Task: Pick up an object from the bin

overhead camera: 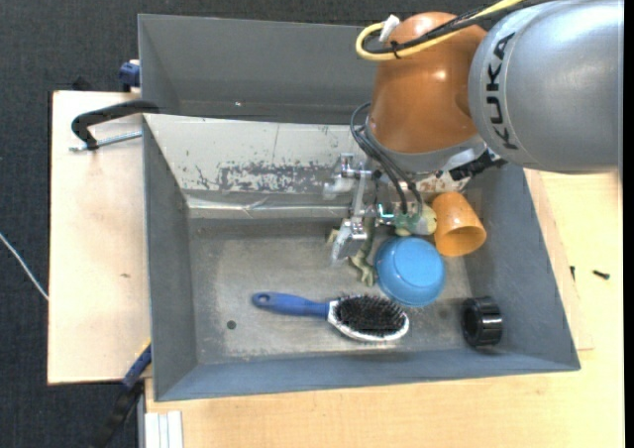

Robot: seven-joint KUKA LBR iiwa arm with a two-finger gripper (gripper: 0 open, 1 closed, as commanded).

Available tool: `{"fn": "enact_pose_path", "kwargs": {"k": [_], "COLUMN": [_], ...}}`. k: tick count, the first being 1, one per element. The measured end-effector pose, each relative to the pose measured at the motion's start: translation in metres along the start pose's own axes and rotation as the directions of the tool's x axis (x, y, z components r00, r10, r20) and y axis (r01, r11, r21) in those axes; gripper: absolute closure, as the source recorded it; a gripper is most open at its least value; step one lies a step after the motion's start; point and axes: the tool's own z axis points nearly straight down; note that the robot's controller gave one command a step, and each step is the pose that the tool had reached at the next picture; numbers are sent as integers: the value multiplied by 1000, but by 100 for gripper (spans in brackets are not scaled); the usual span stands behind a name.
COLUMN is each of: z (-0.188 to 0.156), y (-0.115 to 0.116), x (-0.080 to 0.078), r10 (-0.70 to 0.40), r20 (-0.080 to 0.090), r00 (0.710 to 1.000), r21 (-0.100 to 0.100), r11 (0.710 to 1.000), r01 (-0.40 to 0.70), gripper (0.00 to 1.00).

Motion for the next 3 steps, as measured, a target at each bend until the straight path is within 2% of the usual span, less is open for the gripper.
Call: {"fn": "enact_pose_path", "kwargs": {"k": [1, 2, 3], "z": [100, 105, 104], "y": [-60, -113, -111], "x": [-4, -13, -13], "r10": [-27, 23, 19], "r20": [7, 13, 13], "r00": [1000, 1000, 1000], "r21": [1, -4, -3], "r11": [1000, 1000, 1000], "r01": [27, -23, -19], "gripper": [0, 0, 100]}}
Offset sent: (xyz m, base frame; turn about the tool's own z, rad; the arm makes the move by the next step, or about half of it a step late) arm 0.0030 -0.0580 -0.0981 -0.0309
